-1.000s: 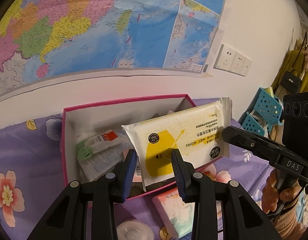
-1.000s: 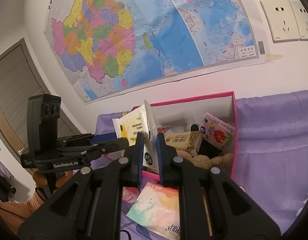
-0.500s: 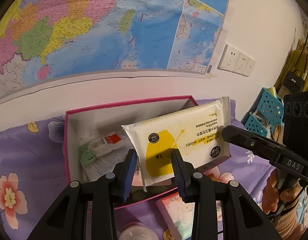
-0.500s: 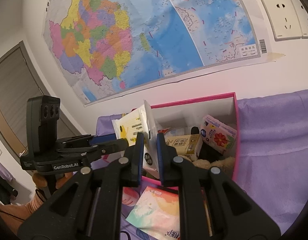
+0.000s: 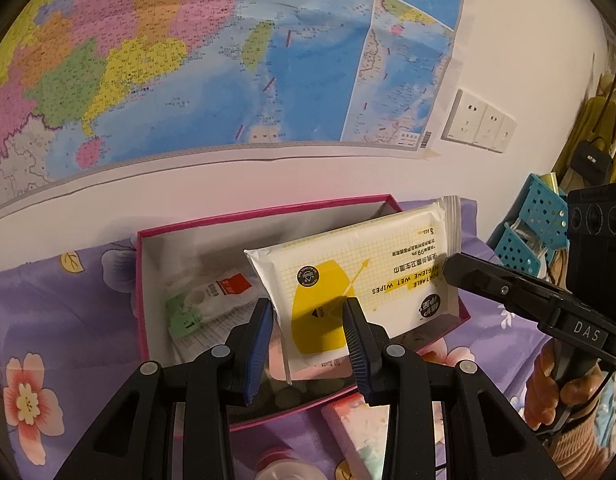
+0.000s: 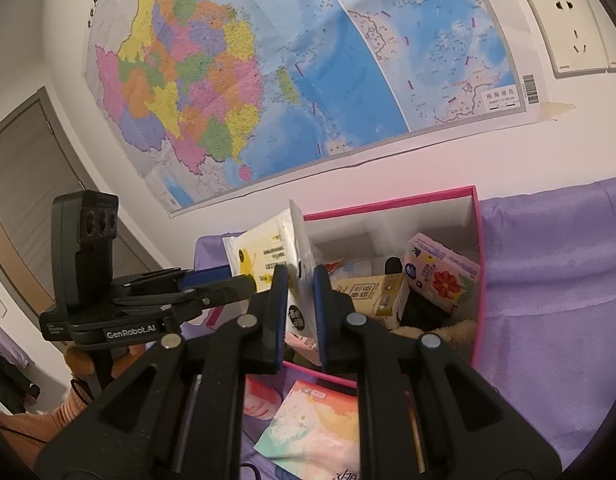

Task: Organize soft objects
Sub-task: 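Lower the wet-wipes pack into the pink box with the right tool, then push the wet-wipes pack down into the box and open the right tool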

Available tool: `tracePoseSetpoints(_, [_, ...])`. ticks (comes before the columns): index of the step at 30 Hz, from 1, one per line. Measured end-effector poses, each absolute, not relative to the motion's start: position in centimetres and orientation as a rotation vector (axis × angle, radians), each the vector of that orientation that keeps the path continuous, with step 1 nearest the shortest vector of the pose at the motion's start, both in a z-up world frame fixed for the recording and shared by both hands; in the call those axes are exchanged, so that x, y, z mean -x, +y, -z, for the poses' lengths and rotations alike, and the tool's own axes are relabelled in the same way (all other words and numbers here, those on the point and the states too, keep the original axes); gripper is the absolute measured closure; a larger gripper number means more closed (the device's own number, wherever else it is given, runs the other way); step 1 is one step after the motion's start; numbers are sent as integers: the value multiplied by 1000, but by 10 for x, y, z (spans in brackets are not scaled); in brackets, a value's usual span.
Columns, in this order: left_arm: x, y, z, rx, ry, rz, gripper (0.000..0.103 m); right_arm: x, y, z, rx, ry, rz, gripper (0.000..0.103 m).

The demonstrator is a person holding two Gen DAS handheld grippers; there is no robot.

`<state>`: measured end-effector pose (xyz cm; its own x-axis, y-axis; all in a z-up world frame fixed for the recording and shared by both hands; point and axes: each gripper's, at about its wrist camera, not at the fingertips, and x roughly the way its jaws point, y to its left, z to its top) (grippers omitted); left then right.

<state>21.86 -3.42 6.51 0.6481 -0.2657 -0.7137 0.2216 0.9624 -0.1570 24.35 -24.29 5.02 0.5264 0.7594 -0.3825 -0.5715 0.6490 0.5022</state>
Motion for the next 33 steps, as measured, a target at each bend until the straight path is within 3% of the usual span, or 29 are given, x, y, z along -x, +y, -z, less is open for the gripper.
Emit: tracePoseSetpoints(33, [-243,-36,-59,29,852,268,68,-261,-239,-40,-363,645,-786,87])
